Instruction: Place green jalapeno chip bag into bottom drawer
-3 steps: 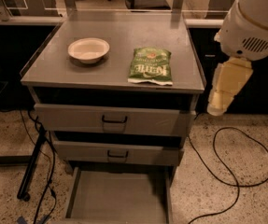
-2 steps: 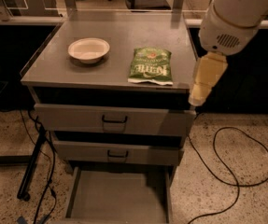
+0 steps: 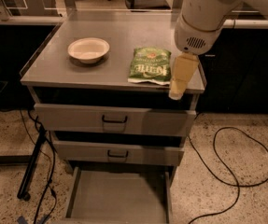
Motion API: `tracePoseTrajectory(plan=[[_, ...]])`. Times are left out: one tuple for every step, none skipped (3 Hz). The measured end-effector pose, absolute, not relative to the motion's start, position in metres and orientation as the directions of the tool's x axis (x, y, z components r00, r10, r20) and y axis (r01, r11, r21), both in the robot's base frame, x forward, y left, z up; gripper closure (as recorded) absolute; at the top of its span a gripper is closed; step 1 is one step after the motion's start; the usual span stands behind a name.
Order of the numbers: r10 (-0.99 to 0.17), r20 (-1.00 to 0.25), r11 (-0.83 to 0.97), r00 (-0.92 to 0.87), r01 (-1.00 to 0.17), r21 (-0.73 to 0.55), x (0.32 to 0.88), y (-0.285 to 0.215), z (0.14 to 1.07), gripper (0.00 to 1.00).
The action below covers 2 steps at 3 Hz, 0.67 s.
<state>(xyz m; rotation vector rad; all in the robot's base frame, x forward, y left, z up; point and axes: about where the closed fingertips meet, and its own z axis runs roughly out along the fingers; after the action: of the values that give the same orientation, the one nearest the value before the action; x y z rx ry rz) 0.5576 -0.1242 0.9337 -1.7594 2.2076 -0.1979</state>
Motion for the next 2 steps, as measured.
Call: tracePoseTrajectory(plan=[[-0.972, -0.14, 0.22, -0.187, -0.932, -0.287, 0.579, -0.114, 0.92, 0.0], [-0.978, -0.12, 0.197, -0.169, -0.939, -0.282, 0.602, -0.107, 0.917, 0.0]])
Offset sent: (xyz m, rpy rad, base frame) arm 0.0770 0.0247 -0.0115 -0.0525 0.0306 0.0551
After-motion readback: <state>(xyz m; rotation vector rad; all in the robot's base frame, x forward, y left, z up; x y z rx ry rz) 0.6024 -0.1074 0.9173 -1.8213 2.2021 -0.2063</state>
